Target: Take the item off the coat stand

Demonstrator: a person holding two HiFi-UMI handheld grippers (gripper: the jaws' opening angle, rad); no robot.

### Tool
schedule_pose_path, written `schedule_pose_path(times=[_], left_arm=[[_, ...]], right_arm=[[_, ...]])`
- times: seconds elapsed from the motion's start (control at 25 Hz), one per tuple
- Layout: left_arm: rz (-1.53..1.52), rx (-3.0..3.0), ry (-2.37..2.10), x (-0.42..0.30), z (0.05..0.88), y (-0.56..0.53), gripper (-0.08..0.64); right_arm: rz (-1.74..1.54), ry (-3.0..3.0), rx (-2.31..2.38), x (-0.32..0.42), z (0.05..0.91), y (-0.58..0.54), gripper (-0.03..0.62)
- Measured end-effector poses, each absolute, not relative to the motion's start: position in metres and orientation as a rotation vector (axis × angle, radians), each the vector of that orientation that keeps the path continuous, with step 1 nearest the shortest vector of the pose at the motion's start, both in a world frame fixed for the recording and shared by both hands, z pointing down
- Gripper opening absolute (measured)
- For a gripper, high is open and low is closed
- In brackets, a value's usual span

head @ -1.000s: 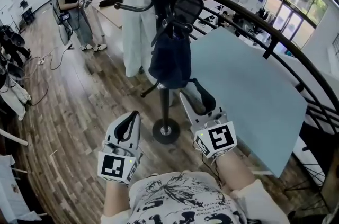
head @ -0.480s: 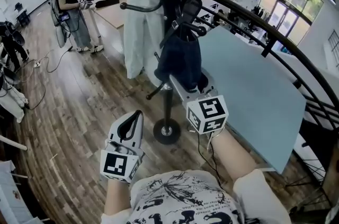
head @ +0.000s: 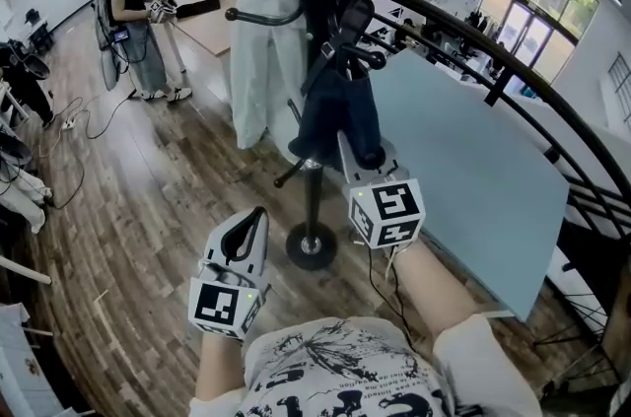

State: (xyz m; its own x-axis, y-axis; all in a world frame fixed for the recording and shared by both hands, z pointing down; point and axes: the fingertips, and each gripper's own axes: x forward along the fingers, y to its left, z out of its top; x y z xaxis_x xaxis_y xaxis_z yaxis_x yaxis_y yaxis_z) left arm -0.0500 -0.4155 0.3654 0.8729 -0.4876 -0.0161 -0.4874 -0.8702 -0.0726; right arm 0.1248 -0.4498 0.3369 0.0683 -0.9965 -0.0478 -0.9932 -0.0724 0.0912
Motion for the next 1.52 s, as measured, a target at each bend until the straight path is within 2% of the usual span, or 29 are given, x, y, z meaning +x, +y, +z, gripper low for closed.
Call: schedule_pose_path(times=[0.8,1.52], left_arm=[[0.02,-2.972,0.778,-0.035,0.363,-0.39,0.005],[0.045,-2.974,0.755,-0.001,0.353,-0.365,0.005]], right_arm=[[-0.333,-2.155,2.341,0.13,0.277,-0.389,0.0],[-0.134,-2.121,2.268,0.159,0.362,-0.321,0.0]])
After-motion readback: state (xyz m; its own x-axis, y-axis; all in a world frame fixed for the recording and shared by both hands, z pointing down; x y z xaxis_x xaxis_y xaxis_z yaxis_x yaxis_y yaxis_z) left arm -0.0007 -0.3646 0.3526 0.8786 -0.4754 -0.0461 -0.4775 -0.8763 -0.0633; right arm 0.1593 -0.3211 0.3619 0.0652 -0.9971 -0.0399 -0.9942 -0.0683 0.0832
